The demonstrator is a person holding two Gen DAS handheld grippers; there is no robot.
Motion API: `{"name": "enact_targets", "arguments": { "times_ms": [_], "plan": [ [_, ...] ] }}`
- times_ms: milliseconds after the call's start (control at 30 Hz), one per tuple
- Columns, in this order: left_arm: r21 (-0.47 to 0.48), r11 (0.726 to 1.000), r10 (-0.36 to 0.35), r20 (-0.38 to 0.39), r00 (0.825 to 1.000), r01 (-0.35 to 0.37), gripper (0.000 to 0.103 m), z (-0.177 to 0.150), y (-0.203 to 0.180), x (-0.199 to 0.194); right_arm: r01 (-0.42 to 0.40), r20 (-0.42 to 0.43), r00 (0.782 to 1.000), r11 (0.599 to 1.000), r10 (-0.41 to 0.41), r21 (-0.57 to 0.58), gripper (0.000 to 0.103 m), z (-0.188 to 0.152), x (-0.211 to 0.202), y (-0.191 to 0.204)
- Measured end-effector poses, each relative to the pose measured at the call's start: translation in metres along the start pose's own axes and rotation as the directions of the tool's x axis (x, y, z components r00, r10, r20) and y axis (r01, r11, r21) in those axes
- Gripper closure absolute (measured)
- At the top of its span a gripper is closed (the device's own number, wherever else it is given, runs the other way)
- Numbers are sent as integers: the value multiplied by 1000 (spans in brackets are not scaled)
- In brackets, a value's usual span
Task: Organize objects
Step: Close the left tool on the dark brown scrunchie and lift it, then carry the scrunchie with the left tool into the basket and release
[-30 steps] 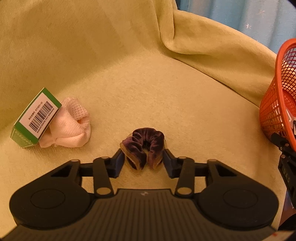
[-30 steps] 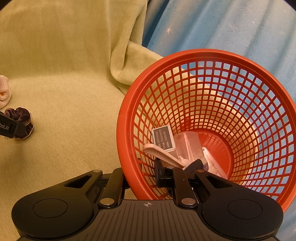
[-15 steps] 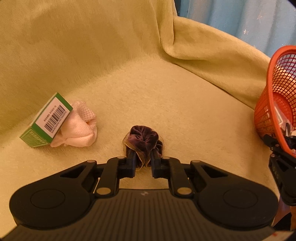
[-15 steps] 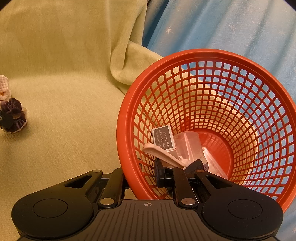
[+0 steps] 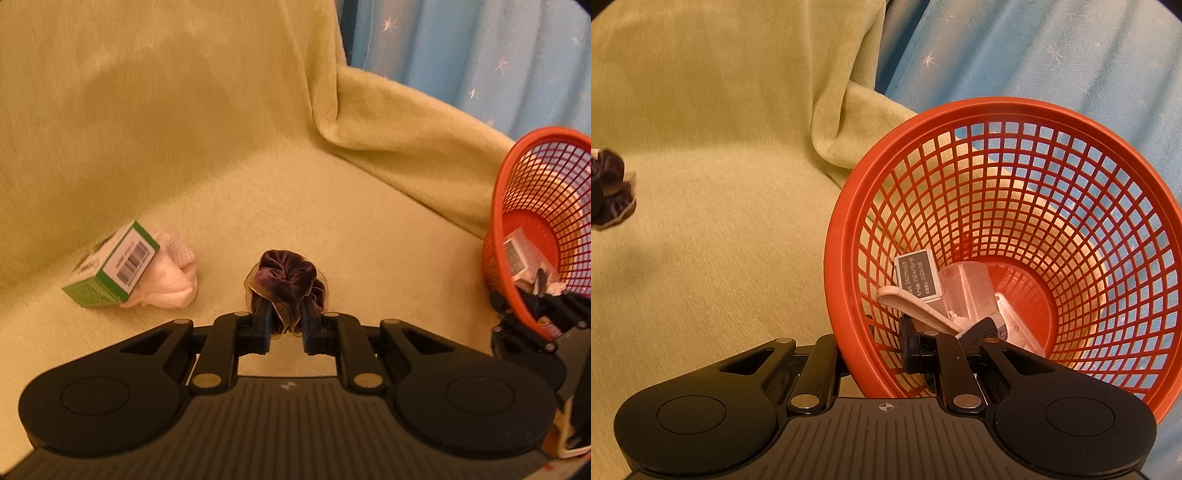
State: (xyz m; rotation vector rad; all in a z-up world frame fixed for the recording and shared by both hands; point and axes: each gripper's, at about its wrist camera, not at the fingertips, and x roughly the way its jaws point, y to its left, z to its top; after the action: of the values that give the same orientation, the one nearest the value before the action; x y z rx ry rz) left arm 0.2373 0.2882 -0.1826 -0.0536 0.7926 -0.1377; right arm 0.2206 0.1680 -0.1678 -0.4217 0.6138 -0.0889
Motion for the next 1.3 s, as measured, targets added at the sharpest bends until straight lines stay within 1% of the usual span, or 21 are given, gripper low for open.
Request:
{"name": "enact_targets", "arguments": {
  "times_ms": [233,567,1300],
  "plan": [
    [9,1000,-5,44,999,4,91,12,-2,-13,0,0,1000,1000,0,0,93,0,-1,0],
    [9,1000,-12,86,996,11,91,23,-6,-26,0,0,1000,1000,0,0,93,-1,-1,0],
    [25,998,-53,116,992,51,91,31,-17,-40,0,0,1000,1000,0,2,93,0,-1,0]
  ]
}}
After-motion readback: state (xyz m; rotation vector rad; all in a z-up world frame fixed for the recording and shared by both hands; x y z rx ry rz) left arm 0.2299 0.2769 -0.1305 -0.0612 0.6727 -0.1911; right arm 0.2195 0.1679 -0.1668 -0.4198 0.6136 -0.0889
